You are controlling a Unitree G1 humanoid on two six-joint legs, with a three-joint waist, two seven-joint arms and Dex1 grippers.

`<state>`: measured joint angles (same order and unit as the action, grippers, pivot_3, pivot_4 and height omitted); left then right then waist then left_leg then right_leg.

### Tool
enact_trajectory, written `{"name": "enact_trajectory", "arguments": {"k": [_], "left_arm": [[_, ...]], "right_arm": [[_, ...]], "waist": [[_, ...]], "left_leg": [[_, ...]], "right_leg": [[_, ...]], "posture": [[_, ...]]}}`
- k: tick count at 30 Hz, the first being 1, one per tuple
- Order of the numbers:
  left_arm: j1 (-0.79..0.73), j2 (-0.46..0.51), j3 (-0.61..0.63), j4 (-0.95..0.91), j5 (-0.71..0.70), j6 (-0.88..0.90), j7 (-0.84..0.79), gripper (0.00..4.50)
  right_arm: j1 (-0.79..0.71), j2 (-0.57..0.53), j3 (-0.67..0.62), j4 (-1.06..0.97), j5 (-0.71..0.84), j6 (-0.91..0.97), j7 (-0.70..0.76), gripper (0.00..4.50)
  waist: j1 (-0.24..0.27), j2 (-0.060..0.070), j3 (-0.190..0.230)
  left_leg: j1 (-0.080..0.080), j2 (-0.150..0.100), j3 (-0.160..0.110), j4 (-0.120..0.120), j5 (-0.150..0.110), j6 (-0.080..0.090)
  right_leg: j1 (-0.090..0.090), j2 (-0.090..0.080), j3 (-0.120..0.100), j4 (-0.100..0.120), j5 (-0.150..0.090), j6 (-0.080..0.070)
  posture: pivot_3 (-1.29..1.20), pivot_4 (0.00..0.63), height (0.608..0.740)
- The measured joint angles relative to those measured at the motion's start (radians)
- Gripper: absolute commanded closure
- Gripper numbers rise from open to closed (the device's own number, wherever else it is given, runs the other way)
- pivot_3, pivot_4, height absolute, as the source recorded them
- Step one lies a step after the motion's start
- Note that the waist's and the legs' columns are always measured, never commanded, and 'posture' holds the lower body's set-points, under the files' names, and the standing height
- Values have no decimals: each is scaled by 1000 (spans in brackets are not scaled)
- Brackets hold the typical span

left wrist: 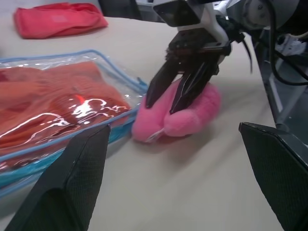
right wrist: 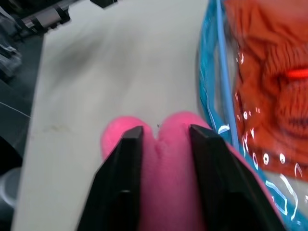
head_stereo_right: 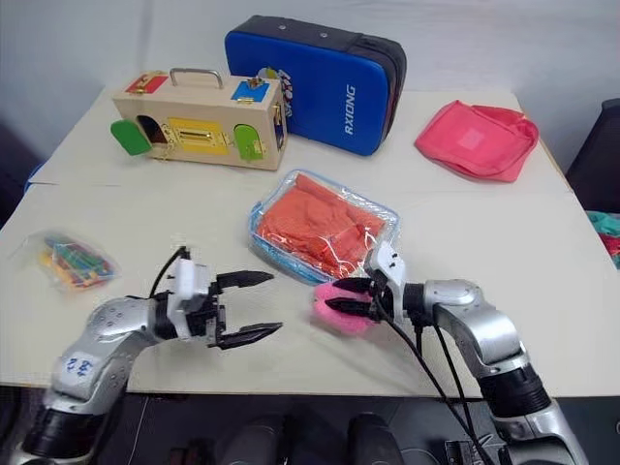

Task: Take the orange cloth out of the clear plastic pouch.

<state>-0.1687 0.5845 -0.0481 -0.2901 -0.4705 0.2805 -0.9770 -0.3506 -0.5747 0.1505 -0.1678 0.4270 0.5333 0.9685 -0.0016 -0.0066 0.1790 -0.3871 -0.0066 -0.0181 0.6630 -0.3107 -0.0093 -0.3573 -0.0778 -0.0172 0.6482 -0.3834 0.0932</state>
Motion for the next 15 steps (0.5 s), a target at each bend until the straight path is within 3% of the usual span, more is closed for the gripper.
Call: {"name": "enact_trajectory", "arguments": {"k": [4,6,11,15], "left_arm": [[-107,-72,-100,99,73,-26,-2,0],[-166,-130,-169,172,131,-79,-11,0],[-240,-250,-267,290,204,-184,-31,0],[-276,-321,-312,384,245,-248,-39,0]], "right_arm": [[41,-56,-76,-83,63,66,-7,334],[91,-150,-195,-173,211,211,7,334],[164,-254,-437,-275,486,412,4,334],[250,-292,-509,-250,496,435,-23,334]], "waist": [[5,0,0],[17,0,0],[20,-1,1],[27,-1,1]], "left_leg": [[-1,0,0,1,0,0],[-2,0,0,2,0,1],[-1,1,1,2,0,1],[-1,0,1,3,0,1]], "right_leg": [[0,0,0,1,0,0],[0,0,-1,3,0,1],[1,1,-1,3,0,1],[1,1,0,3,0,1]], "posture": [[0,150,740],[0,150,740],[0,150,740],[0,150,740]]}}
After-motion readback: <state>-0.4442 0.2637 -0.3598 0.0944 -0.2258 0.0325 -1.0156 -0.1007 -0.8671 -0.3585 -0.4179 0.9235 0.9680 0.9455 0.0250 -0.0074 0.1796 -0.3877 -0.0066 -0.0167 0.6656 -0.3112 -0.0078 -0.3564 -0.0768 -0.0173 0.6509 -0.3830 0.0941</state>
